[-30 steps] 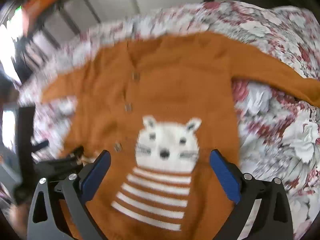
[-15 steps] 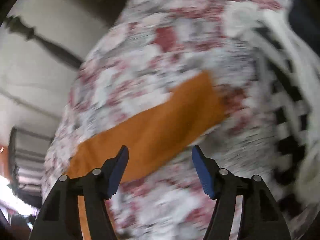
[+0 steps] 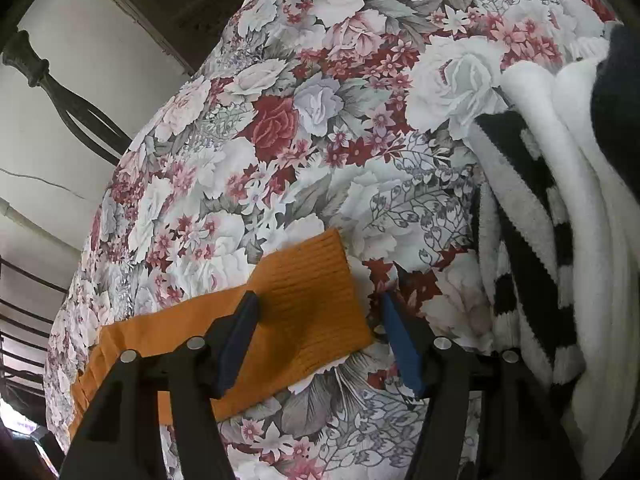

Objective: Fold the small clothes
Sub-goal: 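Grasp the sleeve cuff with the right gripper and fold it across the body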

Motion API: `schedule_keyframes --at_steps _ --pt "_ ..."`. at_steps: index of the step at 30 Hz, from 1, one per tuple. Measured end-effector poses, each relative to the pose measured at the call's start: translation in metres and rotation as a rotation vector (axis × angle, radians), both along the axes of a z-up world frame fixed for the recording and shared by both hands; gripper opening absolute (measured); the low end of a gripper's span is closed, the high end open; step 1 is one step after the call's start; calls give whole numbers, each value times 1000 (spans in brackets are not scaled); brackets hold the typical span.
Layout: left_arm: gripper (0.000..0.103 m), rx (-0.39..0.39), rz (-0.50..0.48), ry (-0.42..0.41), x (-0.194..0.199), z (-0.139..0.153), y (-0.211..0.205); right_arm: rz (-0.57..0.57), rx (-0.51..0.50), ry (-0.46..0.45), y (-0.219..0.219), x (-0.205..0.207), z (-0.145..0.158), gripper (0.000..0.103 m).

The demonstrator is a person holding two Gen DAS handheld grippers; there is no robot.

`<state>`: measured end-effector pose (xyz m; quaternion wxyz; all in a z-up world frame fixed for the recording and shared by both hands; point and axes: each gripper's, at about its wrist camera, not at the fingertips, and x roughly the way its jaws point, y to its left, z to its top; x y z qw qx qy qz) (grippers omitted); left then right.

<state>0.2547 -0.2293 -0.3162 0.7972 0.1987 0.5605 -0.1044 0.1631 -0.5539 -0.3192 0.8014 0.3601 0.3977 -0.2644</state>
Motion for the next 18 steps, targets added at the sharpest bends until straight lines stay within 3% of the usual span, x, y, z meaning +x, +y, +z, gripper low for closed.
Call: schedule_keyframes --at_steps 1,2,6,14,18 --pt "99 -3 1 -1 0 -1 0 14 -7 10 2 2 -2 60" --pt "99 -8 5 1 1 -2 0 36 -3 20 4 4 -5 46" --pt "99 -24 18 8 3 -11 3 48 26 -32 6 -3 4 12" --pt "99 -40 41 16 5 -15 6 92 57 -177 28 -9 55 10" --pt "99 -12 25 -4 4 -10 4 97 44 -163 33 -7 64 10"
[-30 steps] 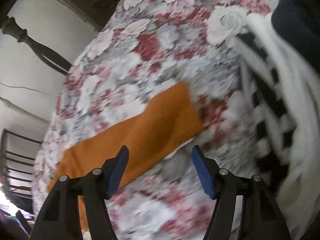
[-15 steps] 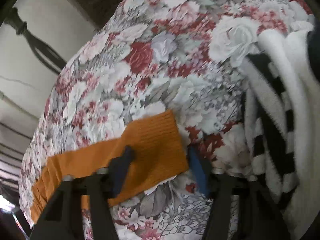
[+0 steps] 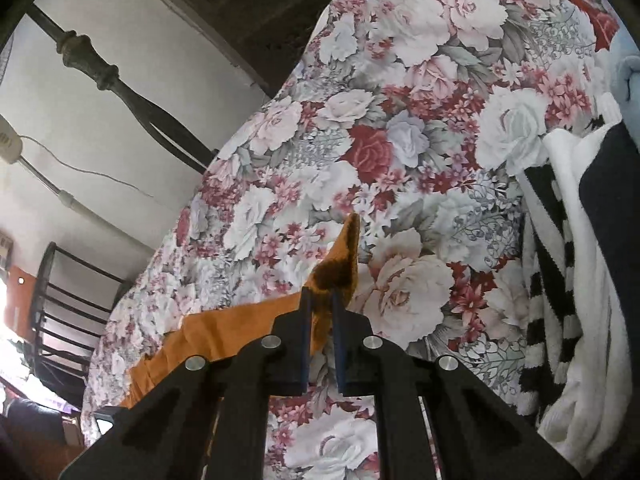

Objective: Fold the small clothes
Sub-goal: 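Grasp the sleeve cuff with the right gripper and fold it across the body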

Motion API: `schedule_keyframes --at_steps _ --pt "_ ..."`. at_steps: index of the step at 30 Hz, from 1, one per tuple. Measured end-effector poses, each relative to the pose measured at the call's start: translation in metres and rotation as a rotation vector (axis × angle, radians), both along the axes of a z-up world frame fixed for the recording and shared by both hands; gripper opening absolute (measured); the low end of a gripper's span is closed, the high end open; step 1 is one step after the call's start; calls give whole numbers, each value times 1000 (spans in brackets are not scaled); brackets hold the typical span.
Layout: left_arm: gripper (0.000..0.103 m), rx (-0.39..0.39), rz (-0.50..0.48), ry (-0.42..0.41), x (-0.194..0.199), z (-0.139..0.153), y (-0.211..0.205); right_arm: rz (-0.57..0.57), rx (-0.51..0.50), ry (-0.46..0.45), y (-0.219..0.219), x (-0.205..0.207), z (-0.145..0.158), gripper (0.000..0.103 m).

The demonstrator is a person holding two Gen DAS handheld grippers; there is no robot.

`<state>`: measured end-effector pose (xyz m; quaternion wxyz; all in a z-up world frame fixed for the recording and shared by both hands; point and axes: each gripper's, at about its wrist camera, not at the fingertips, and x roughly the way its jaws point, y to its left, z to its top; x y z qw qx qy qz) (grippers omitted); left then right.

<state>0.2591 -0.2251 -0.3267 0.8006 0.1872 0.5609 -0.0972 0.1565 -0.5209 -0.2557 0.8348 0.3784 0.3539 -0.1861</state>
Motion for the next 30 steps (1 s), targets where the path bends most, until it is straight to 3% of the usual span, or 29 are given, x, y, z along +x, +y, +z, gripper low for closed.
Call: schedule_keyframes --at_steps 4,6,7,8,22,24,25,26,30 --pt "99 9 -8 -3 -1 2 0 -44 43 84 -11 -3 -26 11" --pt "99 9 -7 -3 -2 2 0 -62 75 129 -18 -5 -42 22" --pt "99 8 -6 -2 -2 1 0 -69 100 139 -21 -7 -48 33" --pt "99 8 -5 -2 -3 1 0 -77 123 135 -22 -9 -52 36" --pt "99 41 -49 -63 -8 7 -16 -145 39 203 -13 -9 -52 34" --pt "99 42 -47 -60 -9 6 -16 -152 71 178 -16 -5 -56 29" --pt "99 40 -46 -59 -9 7 -16 -149 77 174 -16 -3 -56 11" --pt "99 39 -43 -57 -9 7 -16 -147 92 160 -15 -2 -56 7" --pt "99 14 -30 -63 -6 16 -14 -152 84 74 -2 -1 -33 7"
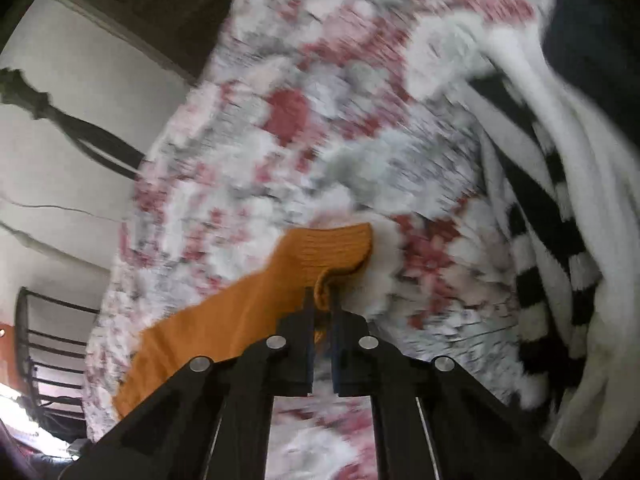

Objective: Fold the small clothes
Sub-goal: 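Grasp the sleeve cuff with the right gripper and fold it across the body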

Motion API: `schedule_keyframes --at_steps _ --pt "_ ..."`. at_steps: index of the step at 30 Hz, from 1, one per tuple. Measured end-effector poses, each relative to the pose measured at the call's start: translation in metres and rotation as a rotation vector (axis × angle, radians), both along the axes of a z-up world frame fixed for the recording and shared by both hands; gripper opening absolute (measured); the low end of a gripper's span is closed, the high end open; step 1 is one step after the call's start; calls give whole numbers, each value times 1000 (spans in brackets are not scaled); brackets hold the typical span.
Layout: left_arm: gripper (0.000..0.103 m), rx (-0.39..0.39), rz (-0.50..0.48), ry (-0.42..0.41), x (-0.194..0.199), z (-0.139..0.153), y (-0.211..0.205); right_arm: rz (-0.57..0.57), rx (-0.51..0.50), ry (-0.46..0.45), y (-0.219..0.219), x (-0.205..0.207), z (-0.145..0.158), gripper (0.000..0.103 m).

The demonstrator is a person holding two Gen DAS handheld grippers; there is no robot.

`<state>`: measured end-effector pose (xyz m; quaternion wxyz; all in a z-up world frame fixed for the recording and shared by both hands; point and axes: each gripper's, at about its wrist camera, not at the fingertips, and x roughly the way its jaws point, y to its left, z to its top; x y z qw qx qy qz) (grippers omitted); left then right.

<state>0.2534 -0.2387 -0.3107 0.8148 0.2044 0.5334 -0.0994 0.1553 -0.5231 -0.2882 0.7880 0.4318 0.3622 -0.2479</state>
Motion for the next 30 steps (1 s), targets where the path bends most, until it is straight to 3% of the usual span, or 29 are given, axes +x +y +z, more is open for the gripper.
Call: schedule_keyframes --at_steps 7,12,20,30 --pt "99 -107 83 41 16 22 20 167 -130 -151 71 41 73 7" --pt "99 -132 135 50 25 32 45 283 -195 -187 125 70 96 7" --pt "99 -136 218 32 45 35 97 443 -210 -200 206 105 103 7" --pt "99 -225 369 87 77 19 143 690 -180 -165 324 146 81 7"
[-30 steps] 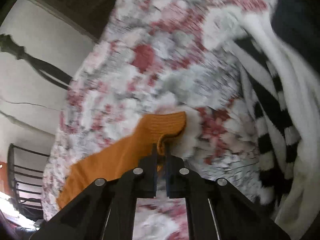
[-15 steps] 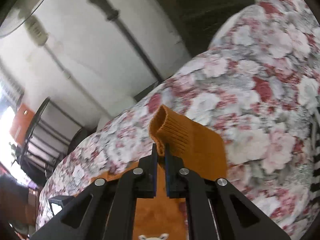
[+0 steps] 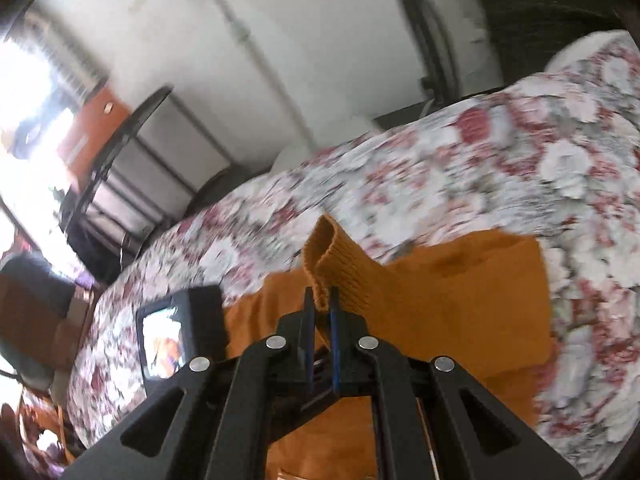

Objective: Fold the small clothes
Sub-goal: 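Grasp the sleeve cuff with the right gripper and fold it across the body, then lay the sleeve on the cardigan front and open the right gripper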

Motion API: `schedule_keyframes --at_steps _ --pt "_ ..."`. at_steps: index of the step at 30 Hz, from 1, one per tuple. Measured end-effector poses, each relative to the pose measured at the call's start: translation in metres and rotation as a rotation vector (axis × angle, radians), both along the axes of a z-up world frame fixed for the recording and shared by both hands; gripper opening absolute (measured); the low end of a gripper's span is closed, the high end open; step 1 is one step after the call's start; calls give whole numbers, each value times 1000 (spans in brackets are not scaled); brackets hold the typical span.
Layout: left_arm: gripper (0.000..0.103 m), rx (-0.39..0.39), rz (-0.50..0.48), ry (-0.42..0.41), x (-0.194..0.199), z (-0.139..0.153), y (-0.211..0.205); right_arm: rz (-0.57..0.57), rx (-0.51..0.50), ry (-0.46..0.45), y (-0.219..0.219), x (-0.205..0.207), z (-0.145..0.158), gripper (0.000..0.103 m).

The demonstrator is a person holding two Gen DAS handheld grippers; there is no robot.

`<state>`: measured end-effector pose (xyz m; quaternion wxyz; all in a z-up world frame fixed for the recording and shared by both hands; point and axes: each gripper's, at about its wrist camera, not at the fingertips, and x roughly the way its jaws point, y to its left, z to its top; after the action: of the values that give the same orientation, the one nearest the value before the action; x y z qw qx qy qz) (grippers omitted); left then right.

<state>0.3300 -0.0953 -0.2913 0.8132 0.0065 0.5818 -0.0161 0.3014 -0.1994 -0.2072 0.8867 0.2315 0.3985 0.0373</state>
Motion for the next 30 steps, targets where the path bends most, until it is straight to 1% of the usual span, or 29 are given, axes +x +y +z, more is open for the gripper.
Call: schedule_keyframes --at_steps 2,4,7,12,13,14,15,17,19,20,22,25,27,28,30 --pt "99 -10 36 3 4 -1 11 24 -15 13 17 8 -7 7" --pt "99 -23 61 3 6 0 20 37 -9 28 25 14 -16 7" --pt "99 -2 83 15 8 -6 33 65 -9 58 33 24 -32 7" --pt "99 46 112 51 10 -22 58 147 25 120 44 34 -62 20" --pt "99 56 115 53 10 -23 63 161 46 132 44 34 -65 31" --pt "99 66 121 51 11 -23 68 173 69 136 43 34 -65 43" --pt "99 71 126 48 12 -22 72 184 84 128 41 32 -61 44" --pt "99 72 138 41 14 -19 79 183 55 97 36 27 -50 44" --pt "99 53 149 36 15 -15 83 142 9 55 18 21 -37 44" --pt "98 28 150 36 17 -14 82 109 4 51 9 21 -34 44" --pt "98 -12 135 40 16 -14 80 51 12 57 -13 19 -35 44" --pt "98 -68 61 38 19 -15 60 -22 1 90 -51 13 -42 44" --pt "98 -70 18 9 17 -12 45 -39 6 100 -66 10 -48 44" --pt "98 -66 -20 -24 16 -8 32 -47 12 105 -72 10 -52 44" --pt "98 -46 -85 -66 14 -4 11 -55 36 108 -86 9 -59 44"
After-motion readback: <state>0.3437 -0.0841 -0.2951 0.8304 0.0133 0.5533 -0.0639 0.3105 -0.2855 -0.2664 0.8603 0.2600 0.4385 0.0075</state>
